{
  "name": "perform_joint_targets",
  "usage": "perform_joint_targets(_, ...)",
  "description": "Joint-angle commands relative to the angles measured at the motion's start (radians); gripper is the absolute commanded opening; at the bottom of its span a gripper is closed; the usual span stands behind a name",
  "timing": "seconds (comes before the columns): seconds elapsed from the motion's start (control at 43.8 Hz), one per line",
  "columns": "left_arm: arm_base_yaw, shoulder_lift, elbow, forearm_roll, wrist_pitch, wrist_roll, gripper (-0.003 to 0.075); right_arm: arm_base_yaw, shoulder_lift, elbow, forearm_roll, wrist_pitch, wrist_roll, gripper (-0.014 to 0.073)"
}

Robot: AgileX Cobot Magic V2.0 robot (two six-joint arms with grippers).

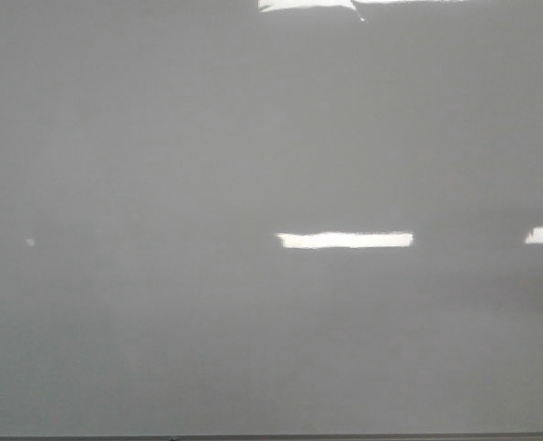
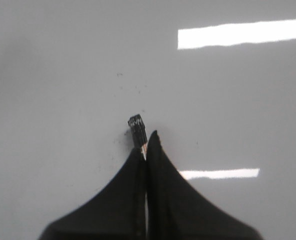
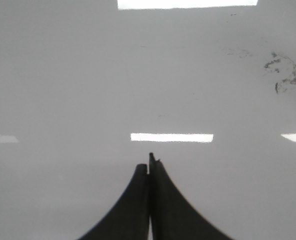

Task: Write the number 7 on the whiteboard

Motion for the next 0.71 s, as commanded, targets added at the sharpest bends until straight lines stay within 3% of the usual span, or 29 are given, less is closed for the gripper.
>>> perform_joint_targets(0.0,0.001,-0.014,-0.014,-0.014,-0.133,-0.002,-0.0020,-0.005,-0.019,-0.022,0.000,-0.084,-0.008,-0.0069)
perform_joint_targets(0.205,0.001,-0.008,-0.168,-0.014,-0.062,-0.004,-0.0020,-0.005,-0.018,-0.173,0.000,-0.012,-0.008,-0.0069)
perform_joint_targets(0.685,0.001,0.338,-0.703,-0.014,0.498,-0.004,-0.0020,-0.005,0.291,-0.644,0.000,0.323,-0.008,-0.0069)
